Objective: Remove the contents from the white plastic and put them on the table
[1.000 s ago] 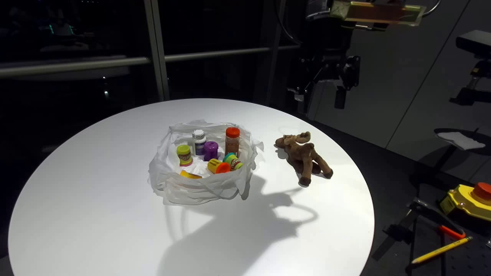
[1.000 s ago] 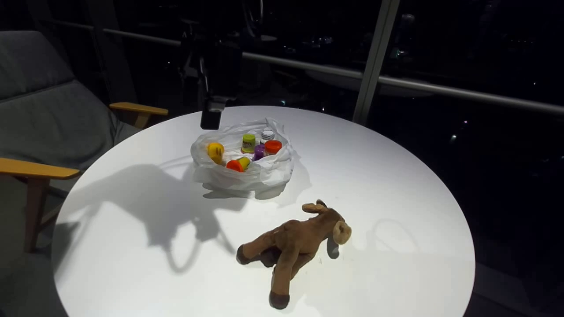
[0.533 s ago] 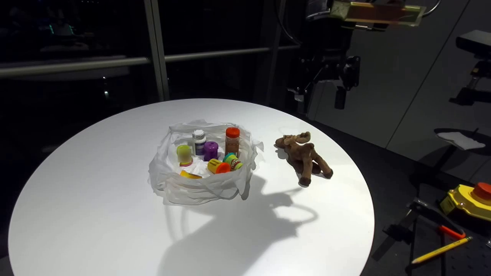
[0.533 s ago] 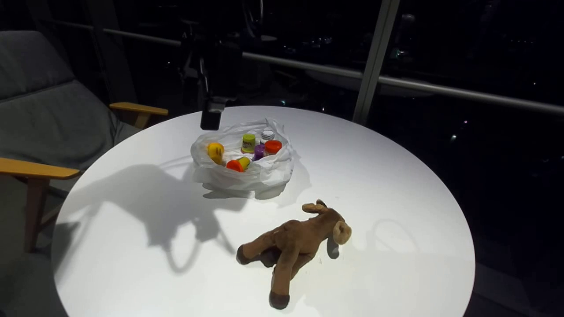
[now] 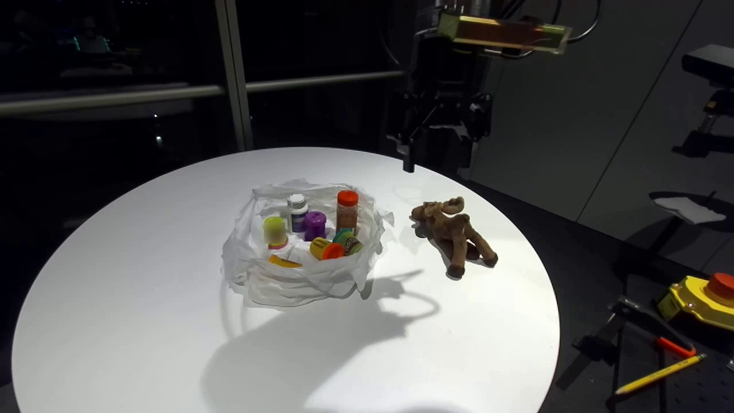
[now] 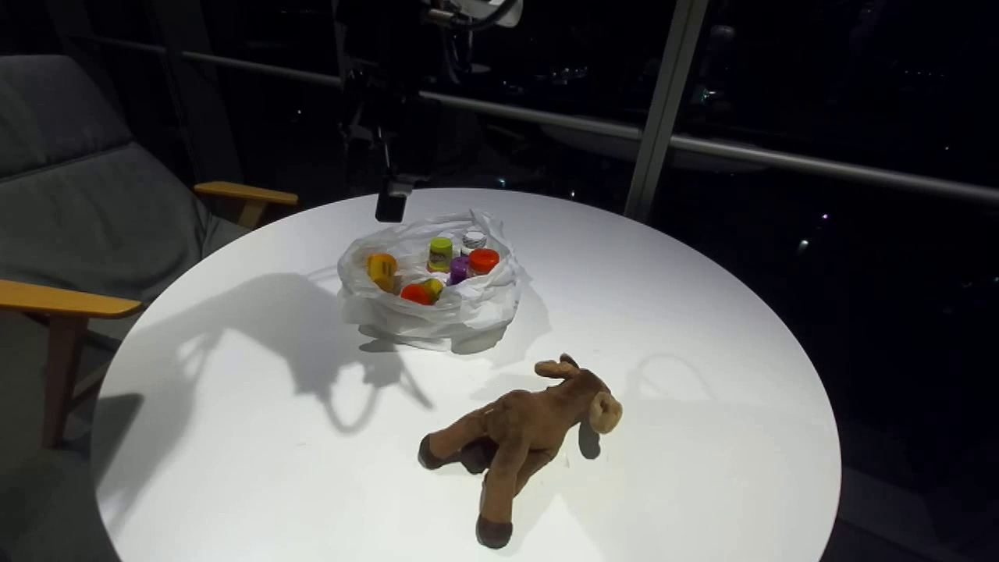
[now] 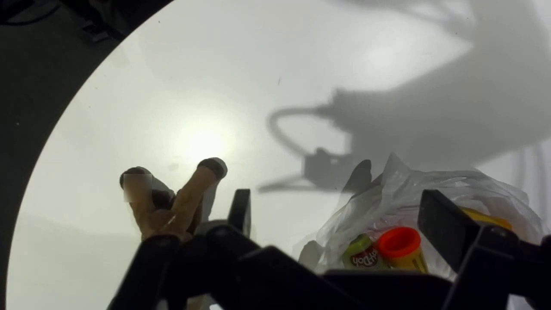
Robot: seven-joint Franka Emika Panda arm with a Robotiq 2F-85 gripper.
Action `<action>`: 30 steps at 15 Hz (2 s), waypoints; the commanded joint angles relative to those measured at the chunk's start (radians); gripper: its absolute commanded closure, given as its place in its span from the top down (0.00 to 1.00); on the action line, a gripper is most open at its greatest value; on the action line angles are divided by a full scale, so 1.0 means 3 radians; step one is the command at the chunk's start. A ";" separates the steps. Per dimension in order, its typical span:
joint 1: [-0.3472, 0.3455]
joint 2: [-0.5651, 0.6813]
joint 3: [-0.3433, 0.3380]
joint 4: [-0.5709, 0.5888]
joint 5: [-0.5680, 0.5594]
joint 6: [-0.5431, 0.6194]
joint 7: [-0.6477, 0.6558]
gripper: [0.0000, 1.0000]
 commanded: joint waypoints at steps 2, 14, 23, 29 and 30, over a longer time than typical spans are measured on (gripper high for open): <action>0.0109 0.0543 0.0064 0.0637 0.0107 -0.0045 0.0117 1.00; 0.0136 0.1684 -0.0111 0.1785 0.0122 0.0238 0.0488 1.00; 0.0104 0.2291 -0.0184 0.2551 0.0096 -0.0074 0.0527 1.00; 0.0100 0.2552 -0.0224 0.2935 0.0093 -0.0214 0.0598 0.66; 0.0100 0.2584 -0.0232 0.2984 0.0091 -0.0216 0.0621 0.58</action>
